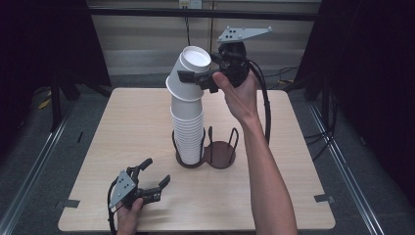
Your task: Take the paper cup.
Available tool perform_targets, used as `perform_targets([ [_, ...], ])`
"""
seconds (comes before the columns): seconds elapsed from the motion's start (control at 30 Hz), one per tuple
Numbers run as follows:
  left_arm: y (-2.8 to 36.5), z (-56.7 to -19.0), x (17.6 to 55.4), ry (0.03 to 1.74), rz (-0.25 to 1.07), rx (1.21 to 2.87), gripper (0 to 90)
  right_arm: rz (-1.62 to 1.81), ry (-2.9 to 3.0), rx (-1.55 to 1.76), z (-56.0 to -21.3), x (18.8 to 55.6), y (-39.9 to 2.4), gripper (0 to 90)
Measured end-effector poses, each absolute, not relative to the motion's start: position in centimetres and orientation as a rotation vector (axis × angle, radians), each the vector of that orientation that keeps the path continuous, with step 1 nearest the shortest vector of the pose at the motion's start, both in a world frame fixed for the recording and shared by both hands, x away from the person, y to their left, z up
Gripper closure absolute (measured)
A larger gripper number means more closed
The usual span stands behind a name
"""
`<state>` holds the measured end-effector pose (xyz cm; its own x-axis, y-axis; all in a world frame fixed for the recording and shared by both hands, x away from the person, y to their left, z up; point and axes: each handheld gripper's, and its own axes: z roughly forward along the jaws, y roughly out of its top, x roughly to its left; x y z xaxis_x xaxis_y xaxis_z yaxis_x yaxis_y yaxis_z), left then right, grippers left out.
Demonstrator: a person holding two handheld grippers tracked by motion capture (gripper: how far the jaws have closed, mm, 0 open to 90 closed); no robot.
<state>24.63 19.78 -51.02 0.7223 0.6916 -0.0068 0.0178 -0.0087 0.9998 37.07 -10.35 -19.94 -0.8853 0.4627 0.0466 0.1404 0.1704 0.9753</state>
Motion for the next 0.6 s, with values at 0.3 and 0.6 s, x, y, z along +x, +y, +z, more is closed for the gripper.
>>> perform_targets([
  [0.3, 19.8, -51.0, 24.6, 0.610, 0.588, 1.502, 15.7, 1.828, 2.142, 0.565, -20.1, 36.7, -11.0, 22.3],
  [0.6, 19.8, -51.0, 24.6, 0.610, 0.587, 1.502, 15.7, 1.891, 2.075, 0.554, -19.7, 36.3, -11.5, 22.3],
])
